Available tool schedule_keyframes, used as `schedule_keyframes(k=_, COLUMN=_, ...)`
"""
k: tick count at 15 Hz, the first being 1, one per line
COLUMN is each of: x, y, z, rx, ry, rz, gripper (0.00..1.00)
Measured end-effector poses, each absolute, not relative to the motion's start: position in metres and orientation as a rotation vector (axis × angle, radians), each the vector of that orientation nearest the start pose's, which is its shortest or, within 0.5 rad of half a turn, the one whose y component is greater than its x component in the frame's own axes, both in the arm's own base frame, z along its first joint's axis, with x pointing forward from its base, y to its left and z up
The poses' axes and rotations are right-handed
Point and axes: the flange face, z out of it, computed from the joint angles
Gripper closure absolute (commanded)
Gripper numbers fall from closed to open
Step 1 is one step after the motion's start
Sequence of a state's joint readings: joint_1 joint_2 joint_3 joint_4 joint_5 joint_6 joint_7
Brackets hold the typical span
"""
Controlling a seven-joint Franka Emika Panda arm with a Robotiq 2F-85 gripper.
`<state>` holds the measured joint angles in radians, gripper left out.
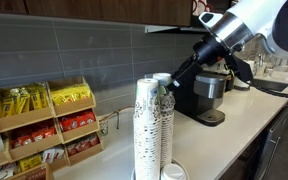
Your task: Remove one cup from the right tall cups stack on a tray and put it on the counter top facing down
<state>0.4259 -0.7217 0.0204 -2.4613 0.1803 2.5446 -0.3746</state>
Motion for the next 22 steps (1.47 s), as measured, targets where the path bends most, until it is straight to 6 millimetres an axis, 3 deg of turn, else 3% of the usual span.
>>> schedule_keyframes(k=7, x=0.361, y=0.160, z=0.627, rx=-2.551, ry=-0.907, rz=-1.236, gripper=0.00)
schedule_keyframes(k=9, x=0.364, y=0.158, z=0.627, rx=-2.547, ry=-0.895, rz=-1.252, gripper=0.26)
schedule_keyframes(k=14, x=0.367, y=0.155, z=0.627, rx=-2.539, ry=-0.877, rz=-1.276, gripper=0.61)
schedule_keyframes(k=22, x=0.364, y=0.151, z=0.639, rx=-2.511, ry=-0.853, rz=-1.328, gripper=0.62)
